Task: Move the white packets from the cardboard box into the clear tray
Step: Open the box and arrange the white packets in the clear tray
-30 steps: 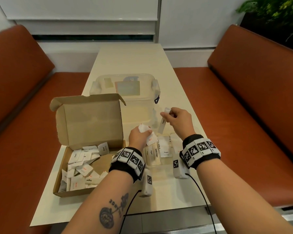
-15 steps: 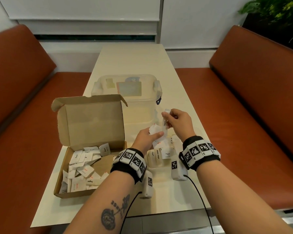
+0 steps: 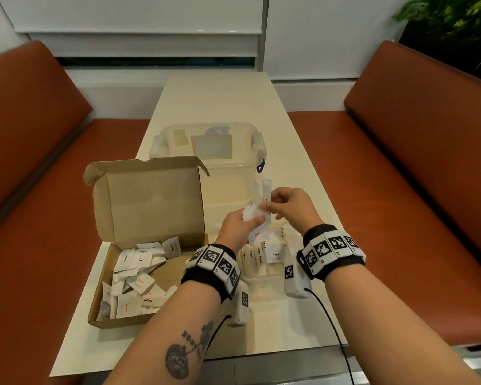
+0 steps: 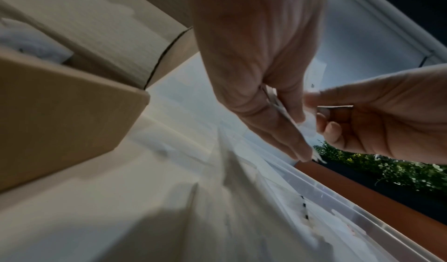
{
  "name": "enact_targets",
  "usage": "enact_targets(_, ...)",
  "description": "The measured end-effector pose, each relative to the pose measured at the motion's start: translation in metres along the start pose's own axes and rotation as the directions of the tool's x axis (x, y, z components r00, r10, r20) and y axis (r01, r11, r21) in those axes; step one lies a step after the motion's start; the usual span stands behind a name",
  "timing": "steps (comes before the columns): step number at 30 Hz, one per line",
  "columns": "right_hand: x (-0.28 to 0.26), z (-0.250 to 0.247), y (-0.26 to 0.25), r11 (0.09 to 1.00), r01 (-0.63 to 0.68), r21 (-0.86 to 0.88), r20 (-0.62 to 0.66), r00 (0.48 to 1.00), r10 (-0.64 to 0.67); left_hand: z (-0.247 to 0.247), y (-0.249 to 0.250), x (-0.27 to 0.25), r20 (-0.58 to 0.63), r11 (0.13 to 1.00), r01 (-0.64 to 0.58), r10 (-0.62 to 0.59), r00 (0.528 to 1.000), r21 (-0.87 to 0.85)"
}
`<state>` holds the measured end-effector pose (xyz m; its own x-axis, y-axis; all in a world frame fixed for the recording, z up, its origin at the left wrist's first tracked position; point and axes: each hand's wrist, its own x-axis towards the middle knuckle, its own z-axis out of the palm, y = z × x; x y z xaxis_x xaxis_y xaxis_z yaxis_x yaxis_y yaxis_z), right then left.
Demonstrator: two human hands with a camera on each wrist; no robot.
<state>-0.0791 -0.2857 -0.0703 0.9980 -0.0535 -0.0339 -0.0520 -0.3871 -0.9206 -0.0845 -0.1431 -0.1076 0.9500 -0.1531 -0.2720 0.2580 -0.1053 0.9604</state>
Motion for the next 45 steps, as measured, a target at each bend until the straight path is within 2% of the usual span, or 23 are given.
enact_targets(3,0.002,-0.001,-0.002,1.000,0.017,0.014,-0.105,0.994,-0.015,-0.001,0.000,0.001,0.001,1.000,0.003,-0.003,1.000,0.025)
enact_targets(7,0.003,-0.001,-0.001,0.999,-0.016,0.037,-0.121,0.992,0.020,-0.002,0.000,0.003,-0.028,0.999,-0.006,0.008,1.000,0.044)
enact_targets(10,0.001,-0.001,-0.002,0.988,-0.054,0.142,-0.136,0.988,0.074,-0.005,-0.001,0.006,-0.154,0.999,-0.020,0.027,0.988,0.046)
enact_targets(14,-0.003,-0.004,0.000,0.964,-0.126,0.235,-0.078,0.986,0.148,-0.014,-0.001,0.010,-0.355,0.998,-0.052,0.056,0.933,0.022)
enact_targets(16,-0.006,-0.002,0.002,0.974,-0.175,0.142,0.001,0.984,0.177,-0.017,0.000,0.011,-0.395,0.997,-0.073,0.067,0.916,0.001)
enact_targets(19,-0.011,0.007,0.007,0.962,-0.254,-0.102,0.090,0.961,0.263,-0.018,0.001,0.010,-0.392,0.995,-0.093,0.076,0.917,-0.025)
enact_targets(22,-0.013,0.024,0.010,0.894,-0.201,-0.401,0.078,0.965,0.252,-0.017,0.001,0.008,-0.385,0.996,-0.092,0.079,0.920,-0.015)
enact_targets(26,-0.020,0.045,0.011,0.780,-0.130,-0.612,0.075,0.972,0.221,-0.018,0.001,0.007,-0.379,0.997,-0.080,0.068,0.923,-0.015)
enact_targets(28,-0.021,0.050,0.010,0.754,-0.114,-0.647,0.119,0.962,0.247,-0.019,0.001,0.007,-0.376,0.997,-0.071,0.064,0.924,-0.004)
enact_targets(30,-0.021,0.050,0.008,0.770,-0.114,-0.628,0.150,0.953,0.264,-0.020,0.001,0.006,-0.369,0.998,-0.067,0.061,0.927,-0.005)
enact_targets(34,-0.019,0.050,0.008,0.796,-0.145,-0.588,0.016,0.981,0.191,-0.020,0.002,0.005,-0.366,0.998,-0.064,0.059,0.929,0.000)
enact_targets(39,-0.025,0.065,0.015,0.705,-0.117,-0.700,0.064,0.972,0.224,-0.019,0.001,0.004,-0.355,0.997,-0.075,0.059,0.933,-0.029)
enact_targets(45,-0.027,0.070,0.019,0.603,-0.024,-0.798,0.097,0.981,0.167,-0.021,-0.002,0.004,-0.349,0.996,-0.086,0.073,0.934,-0.024)
